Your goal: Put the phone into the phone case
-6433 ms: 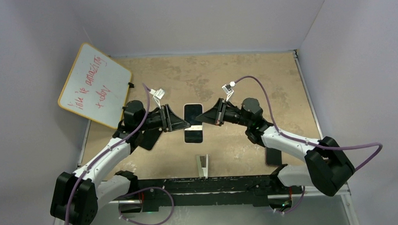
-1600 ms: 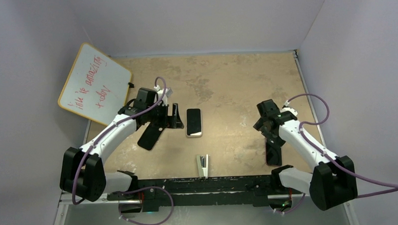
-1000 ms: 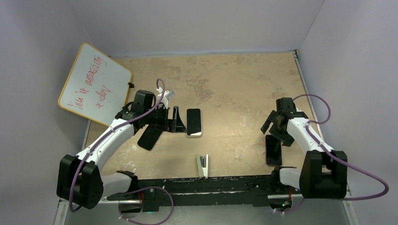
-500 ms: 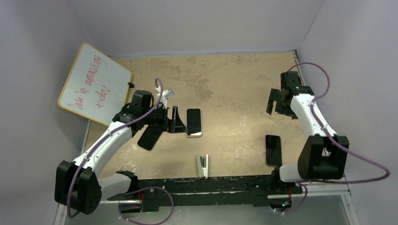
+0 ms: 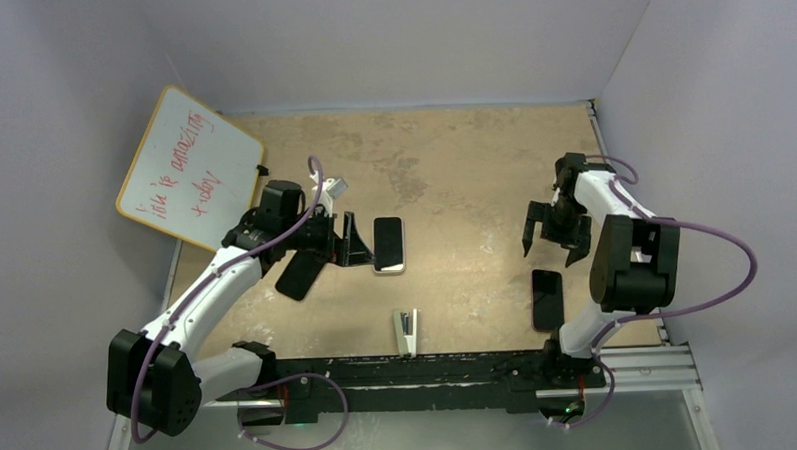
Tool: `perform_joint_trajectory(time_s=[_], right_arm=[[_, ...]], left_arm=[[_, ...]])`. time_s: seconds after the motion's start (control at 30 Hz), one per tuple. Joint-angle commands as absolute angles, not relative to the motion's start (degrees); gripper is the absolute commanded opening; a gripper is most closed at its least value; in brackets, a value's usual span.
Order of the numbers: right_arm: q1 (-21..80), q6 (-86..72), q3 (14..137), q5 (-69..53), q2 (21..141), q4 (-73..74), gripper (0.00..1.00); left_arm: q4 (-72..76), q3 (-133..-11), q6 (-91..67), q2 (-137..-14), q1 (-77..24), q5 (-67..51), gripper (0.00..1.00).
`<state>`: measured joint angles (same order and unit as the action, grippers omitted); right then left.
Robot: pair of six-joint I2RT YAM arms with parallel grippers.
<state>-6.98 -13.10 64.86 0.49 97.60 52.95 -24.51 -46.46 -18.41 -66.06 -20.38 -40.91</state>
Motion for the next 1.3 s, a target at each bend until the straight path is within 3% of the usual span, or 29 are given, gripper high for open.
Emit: perform_joint_trajectory(time_s=[0.0, 0.5, 0.87, 1.03, 1.27], right_arm=[[-8.1, -14.31, 64.26, -0.44, 98.35, 55.1, 0.99], [-8.88, -13.83, 62.18, -1.36, 107.24, 54.55, 0.99], [-8.68, -13.39, 59.15, -0.56, 106.24, 53.01, 0.83], [-7.07, -13.5, 60.44, 0.86, 104.97, 51.61, 0.63], [-0.92, -15.86, 61.79, 0.17, 103.84, 47.36, 0.53]], left_arm=[[-23.23, -46.51, -17.84, -64.22, -20.13, -40.89, 0.86], [-23.85, -46.93, -17.43, -63.1, -20.13, -40.44, 0.86], [-23.91, -47.02, -17.42, -63.67, -20.13, -40.17, 0.86], [-24.1, -47.16, -17.36, -63.74, -20.04, -39.43, 0.86], [-25.91, -47.6, -17.32, -62.96, -19.97, -33.49, 0.86]])
